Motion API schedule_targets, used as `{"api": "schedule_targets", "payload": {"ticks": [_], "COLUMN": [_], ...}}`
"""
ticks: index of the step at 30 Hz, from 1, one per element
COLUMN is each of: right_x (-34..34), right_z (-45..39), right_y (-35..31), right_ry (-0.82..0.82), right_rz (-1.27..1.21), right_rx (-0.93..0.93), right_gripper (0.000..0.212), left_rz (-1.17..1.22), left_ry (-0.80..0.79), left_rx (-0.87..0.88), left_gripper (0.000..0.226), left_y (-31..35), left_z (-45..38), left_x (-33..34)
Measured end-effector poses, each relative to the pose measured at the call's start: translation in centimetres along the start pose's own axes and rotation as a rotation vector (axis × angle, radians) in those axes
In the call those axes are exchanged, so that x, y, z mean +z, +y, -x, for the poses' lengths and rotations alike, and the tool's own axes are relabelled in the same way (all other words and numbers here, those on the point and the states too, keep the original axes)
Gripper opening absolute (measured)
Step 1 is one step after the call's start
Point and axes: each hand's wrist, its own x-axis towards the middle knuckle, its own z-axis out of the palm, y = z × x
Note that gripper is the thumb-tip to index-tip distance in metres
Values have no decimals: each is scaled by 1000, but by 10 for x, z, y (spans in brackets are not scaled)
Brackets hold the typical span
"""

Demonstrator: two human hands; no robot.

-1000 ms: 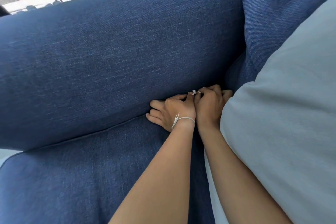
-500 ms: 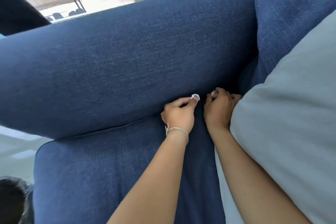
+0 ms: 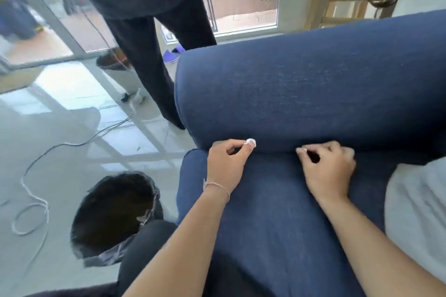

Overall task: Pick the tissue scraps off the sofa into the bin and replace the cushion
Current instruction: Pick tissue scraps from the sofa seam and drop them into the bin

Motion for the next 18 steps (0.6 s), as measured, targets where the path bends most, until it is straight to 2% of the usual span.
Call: {"api": "schedule_targets", "payload": {"ticks": [2, 6, 9, 13, 18], "right_x": [14, 36, 55, 86, 131], "right_z": [24, 76, 111, 163, 202], "right_y": [-40, -127, -192, -267, -311], "right_ry": [-81, -289, -421, -528, -562], "right_rz": [-104, -426, -552, -510, -301], "right_rx": [-51, -72, -143, -247, -499], "right_gripper": [10, 7, 10, 9, 22], "left_rz": [-53, -206, -360, -415, -331], "left_ry": [32, 200, 300, 459, 614], "left_rx": [51, 91, 25, -63, -126], "left_gripper": [6, 25, 9, 9, 10], "left_y": [1, -11, -27, -60, -91], "left_z": [4, 18, 33, 63, 75], "left_x": [-42, -141, -220, -307, -372]}}
